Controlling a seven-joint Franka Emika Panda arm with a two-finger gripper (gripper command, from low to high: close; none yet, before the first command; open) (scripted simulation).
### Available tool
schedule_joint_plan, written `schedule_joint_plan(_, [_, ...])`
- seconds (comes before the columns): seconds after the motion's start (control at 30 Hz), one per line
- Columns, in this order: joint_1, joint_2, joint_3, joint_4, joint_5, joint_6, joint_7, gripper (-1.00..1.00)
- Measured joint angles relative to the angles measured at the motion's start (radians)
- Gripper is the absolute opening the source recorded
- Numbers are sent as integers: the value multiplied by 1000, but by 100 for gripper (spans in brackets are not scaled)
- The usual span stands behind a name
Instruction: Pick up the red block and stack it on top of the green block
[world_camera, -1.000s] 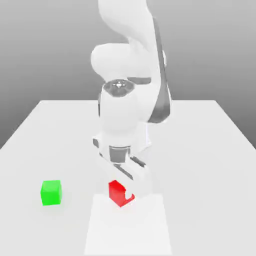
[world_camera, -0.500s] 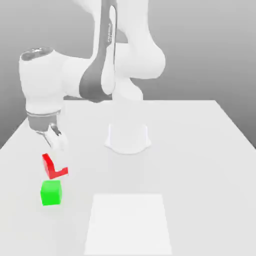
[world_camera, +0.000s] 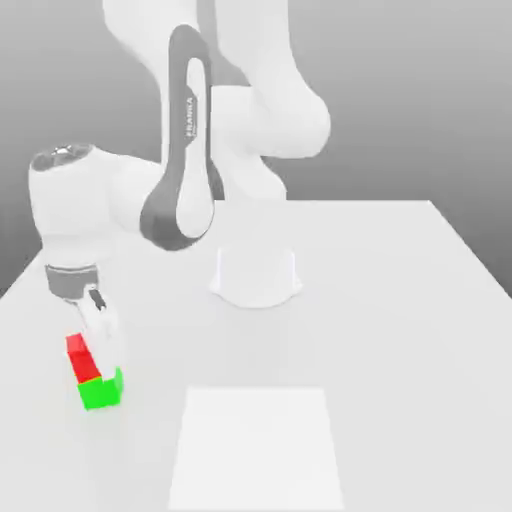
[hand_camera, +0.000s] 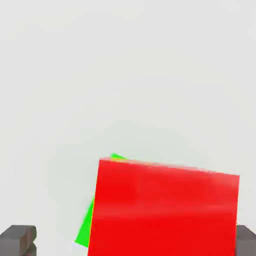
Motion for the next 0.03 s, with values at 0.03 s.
schedule_joint_plan(0.03, [-5, -35, 1, -1, -19, -33, 13, 100])
